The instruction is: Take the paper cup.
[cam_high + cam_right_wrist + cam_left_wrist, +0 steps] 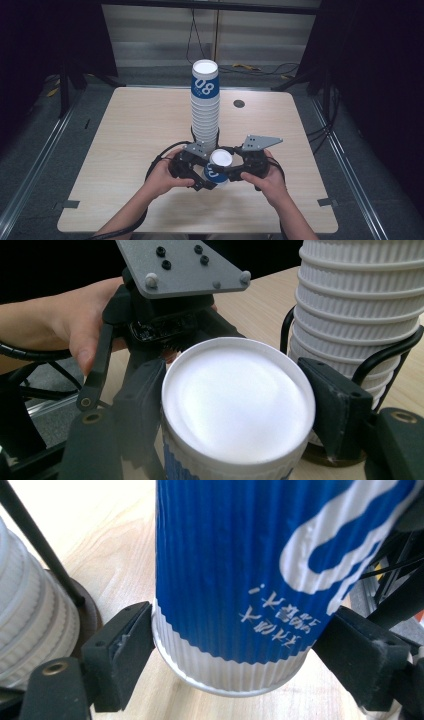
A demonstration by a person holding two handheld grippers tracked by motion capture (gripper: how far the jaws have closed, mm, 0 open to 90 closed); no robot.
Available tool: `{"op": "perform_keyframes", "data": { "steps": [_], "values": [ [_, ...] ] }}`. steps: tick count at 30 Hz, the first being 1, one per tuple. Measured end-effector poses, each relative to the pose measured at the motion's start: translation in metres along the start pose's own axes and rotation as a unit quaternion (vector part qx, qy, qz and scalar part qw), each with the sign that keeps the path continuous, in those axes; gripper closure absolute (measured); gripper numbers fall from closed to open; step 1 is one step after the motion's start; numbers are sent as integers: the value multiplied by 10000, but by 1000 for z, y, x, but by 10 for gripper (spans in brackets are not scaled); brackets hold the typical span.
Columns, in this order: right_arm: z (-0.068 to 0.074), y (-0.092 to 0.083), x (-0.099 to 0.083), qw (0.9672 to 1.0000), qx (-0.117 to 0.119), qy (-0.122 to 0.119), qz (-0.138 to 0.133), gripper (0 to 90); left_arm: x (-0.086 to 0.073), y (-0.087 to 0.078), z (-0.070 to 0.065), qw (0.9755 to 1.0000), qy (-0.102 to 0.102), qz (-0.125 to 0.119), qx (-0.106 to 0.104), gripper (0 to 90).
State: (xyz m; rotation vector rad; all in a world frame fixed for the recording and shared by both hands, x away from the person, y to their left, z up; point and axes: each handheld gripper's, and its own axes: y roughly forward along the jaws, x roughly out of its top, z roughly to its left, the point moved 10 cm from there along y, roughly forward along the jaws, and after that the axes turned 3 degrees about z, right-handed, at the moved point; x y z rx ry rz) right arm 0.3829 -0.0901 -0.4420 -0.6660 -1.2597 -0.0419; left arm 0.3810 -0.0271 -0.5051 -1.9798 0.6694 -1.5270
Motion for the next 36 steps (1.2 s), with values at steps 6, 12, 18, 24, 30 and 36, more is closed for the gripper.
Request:
{"op": "perform_keyframes", "data": {
  "steps": [6,12,18,24,30,36],
  "values": [
    [0,2,-1,10000,50,50,-28,297,-1,-2,0,9999,4,126,15,181],
    [0,2,-1,9999,70,90,-79,295,-2,-4,1,9999,19,156,71,186],
    [-1,2,0,9999,43,78,-100,296,-1,-5,2,9999,60,75,54,185],
    [-2,1,0,9999,28,86,-108,297,-1,-3,2,9999,84,-6,65,183],
    [-2,1,0,9999,1,84,-121,298,-1,-3,3,9998,110,-125,69,182],
    [-2,2,-1,9999,31,100,-122,297,-3,-3,3,9998,108,-113,75,182]
  ]
}}
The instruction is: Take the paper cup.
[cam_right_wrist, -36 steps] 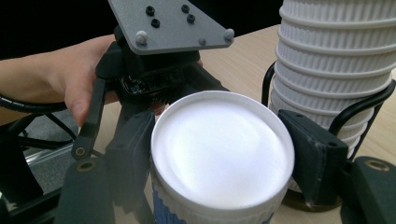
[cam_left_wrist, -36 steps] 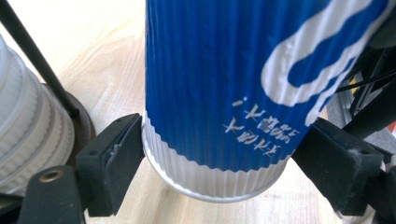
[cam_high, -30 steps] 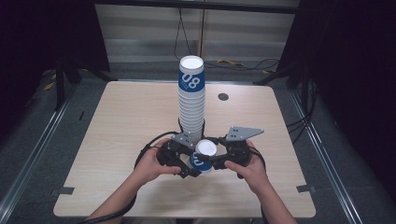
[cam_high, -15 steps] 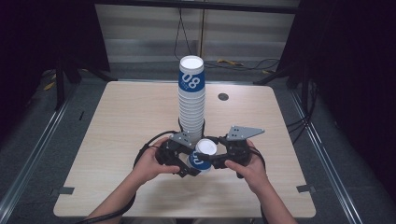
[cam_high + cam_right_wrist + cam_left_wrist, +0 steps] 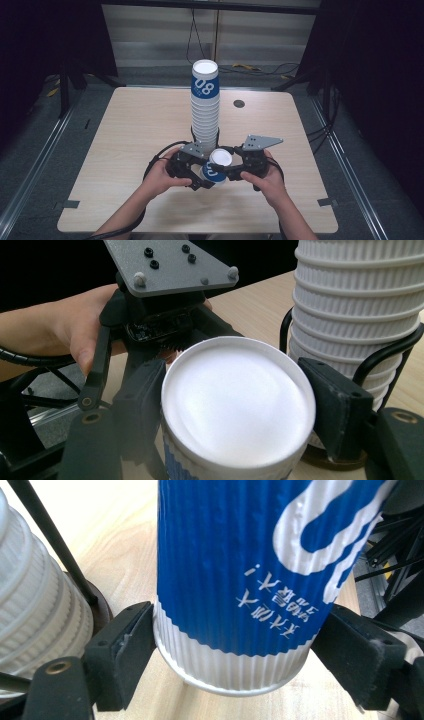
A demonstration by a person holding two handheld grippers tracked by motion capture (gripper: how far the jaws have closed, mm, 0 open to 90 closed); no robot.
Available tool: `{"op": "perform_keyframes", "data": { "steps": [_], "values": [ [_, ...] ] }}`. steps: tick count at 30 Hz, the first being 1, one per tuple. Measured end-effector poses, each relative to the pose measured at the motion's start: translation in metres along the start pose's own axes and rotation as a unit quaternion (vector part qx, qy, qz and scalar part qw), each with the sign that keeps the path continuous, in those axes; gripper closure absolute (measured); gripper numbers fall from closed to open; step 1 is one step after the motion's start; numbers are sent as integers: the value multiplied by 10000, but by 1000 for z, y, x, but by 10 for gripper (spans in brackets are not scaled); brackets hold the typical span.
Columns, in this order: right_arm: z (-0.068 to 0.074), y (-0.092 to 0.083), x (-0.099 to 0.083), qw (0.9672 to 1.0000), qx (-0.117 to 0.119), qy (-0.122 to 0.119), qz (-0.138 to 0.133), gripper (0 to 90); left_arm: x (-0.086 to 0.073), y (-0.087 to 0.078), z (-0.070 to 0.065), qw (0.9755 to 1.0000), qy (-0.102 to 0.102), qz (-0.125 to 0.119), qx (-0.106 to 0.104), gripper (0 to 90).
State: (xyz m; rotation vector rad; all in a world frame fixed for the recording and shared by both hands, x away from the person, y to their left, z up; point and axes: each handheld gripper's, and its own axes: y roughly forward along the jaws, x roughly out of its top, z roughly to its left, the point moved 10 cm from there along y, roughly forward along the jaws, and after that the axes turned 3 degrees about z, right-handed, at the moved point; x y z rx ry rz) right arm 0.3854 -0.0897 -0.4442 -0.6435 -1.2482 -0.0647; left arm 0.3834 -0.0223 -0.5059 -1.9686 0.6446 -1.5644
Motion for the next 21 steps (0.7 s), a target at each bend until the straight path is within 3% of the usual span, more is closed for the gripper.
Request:
{"op": "perform_keyframes", "data": {
  "steps": [21],
  "values": [
    [2,8,1,9998,154,73,-81,281,-8,-1,-1,9998,-105,-111,-83,192]
  ]
}}
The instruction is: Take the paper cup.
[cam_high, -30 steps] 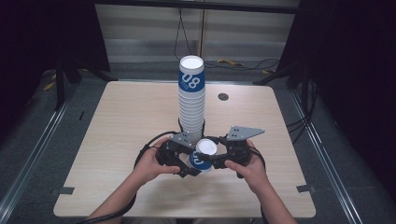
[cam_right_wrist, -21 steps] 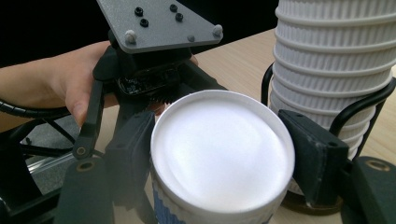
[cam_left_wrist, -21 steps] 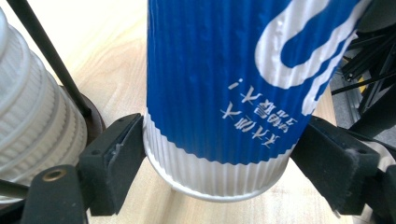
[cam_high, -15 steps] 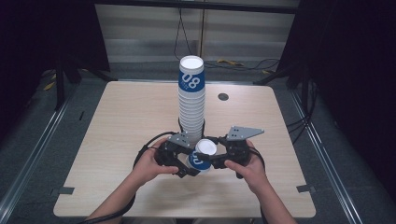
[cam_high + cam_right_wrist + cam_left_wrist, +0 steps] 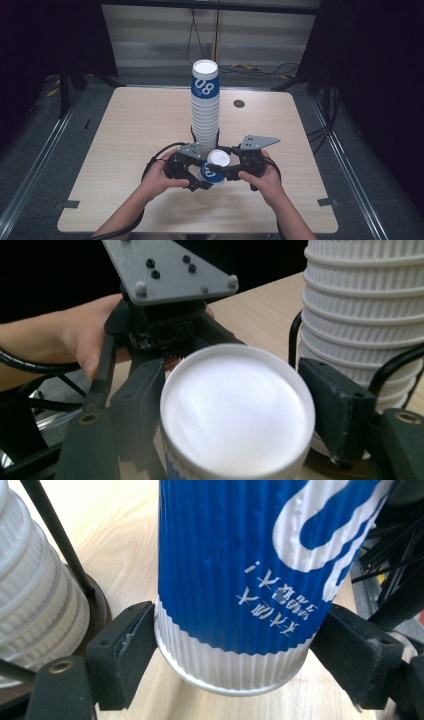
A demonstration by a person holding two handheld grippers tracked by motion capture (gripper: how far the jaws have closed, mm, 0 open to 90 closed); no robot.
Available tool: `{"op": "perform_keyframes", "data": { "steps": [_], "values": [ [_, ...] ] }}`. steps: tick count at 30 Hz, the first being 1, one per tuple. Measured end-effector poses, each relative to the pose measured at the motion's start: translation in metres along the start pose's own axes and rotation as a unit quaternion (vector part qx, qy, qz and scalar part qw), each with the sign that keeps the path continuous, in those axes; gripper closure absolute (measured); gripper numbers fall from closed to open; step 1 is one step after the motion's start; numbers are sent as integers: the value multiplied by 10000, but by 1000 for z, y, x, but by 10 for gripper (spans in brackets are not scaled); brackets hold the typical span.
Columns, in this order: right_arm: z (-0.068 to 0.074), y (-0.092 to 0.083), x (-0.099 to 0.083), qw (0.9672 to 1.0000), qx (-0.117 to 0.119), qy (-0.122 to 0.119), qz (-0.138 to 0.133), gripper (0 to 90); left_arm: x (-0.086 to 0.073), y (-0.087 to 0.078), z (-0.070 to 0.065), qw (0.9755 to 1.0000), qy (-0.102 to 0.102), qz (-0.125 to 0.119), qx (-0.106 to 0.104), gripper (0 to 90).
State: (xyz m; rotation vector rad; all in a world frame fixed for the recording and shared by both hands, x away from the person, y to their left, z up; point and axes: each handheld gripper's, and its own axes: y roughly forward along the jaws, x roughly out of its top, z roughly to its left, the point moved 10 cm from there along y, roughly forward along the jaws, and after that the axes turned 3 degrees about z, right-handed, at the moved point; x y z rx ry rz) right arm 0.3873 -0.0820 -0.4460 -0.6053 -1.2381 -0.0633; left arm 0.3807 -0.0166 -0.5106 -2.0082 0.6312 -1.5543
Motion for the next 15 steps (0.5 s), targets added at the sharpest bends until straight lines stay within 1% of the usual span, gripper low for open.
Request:
{"op": "perform_keyframes", "data": {
  "steps": [4,6,7,9,10,12,13,15],
  "values": [
    [0,2,2,10000,11,-8,-9,266,-2,-3,2,9999,22,104,31,195],
    [0,2,1,10000,-22,-10,31,268,-3,-4,3,9999,29,122,62,195],
    [-1,2,1,10000,-56,-35,44,272,-4,-5,3,9998,20,178,55,195],
    [0,2,0,10000,3,-12,44,296,-3,-5,3,9998,43,170,65,195],
    [0,2,0,10000,-1,-8,47,297,-3,-5,3,9999,-17,130,52,196],
    [-1,2,0,10000,-12,-31,73,300,-3,-5,3,9999,-20,143,45,196],
    [-1,1,-1,10000,-32,-42,81,300,-3,-6,3,9999,17,139,42,196],
    [-2,0,-1,10000,-8,3,50,301,-3,-8,4,9999,15,167,40,198]
  ]
}}
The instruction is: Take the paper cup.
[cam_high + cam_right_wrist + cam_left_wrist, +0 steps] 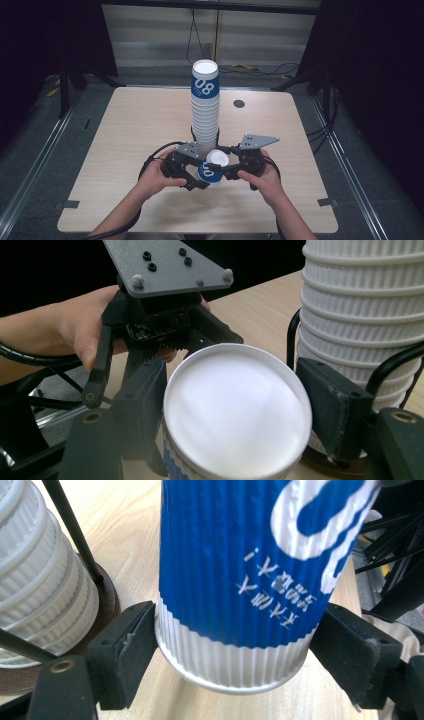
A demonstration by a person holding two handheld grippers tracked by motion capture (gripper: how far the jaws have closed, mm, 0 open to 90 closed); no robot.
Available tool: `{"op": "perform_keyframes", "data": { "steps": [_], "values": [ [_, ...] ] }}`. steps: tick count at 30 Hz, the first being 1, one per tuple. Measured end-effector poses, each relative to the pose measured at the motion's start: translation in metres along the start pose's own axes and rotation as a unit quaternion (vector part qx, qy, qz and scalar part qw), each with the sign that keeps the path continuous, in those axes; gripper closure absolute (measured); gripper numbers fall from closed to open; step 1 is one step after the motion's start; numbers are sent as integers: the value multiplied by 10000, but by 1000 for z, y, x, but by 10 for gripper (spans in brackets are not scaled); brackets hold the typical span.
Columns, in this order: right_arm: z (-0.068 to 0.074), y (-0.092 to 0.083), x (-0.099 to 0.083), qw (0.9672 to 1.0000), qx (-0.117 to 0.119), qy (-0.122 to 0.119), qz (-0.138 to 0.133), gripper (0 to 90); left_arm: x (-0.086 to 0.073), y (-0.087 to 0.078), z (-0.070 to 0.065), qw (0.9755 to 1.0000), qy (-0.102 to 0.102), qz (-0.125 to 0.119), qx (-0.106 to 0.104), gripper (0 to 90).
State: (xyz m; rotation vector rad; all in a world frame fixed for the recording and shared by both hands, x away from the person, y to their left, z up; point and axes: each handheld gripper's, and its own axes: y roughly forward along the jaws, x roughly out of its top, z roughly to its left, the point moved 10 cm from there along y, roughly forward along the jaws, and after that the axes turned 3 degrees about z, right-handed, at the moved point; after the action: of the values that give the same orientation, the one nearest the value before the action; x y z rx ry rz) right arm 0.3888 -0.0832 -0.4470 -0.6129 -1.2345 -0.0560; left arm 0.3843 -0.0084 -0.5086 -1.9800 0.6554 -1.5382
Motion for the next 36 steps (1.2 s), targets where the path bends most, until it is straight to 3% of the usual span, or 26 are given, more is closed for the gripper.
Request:
{"op": "perform_keyframes", "data": {
  "steps": [6,11,15,16,18,22,27,29,35,36],
  "values": [
    [-1,-3,-2,9999,64,119,-86,298,1,-3,-1,9999,30,85,-49,204],
    [-3,-6,0,9998,-30,86,-170,205,-3,-7,-1,9991,140,403,11,204],
    [-5,-9,-1,9998,-68,75,-147,182,-5,-11,1,9982,137,575,66,205],
    [-5,-9,-2,9999,-67,94,-120,173,-8,-15,3,9970,134,747,114,205],
    [-7,-9,-4,9999,-106,89,-69,168,-9,-18,4,9961,127,862,168,205],
    [-5,-10,-8,9999,-76,75,-4,168,-10,-21,6,9951,175,934,256,205],
    [-4,-10,-14,9996,-126,-107,207,166,-10,-24,7,9927,188,1147,323,205],
    [-4,-12,-16,9996,-97,-116,231,165,-11,-26,8,9899,273,1349,345,205],
    [-5,-12,-23,9992,-82,-138,375,162,-10,-29,10,9859,386,1585,378,204],
    [-6,-11,-23,9991,-96,-153,390,162,-11,-29,9,9858,332,1610,349,204]
  ]
}}
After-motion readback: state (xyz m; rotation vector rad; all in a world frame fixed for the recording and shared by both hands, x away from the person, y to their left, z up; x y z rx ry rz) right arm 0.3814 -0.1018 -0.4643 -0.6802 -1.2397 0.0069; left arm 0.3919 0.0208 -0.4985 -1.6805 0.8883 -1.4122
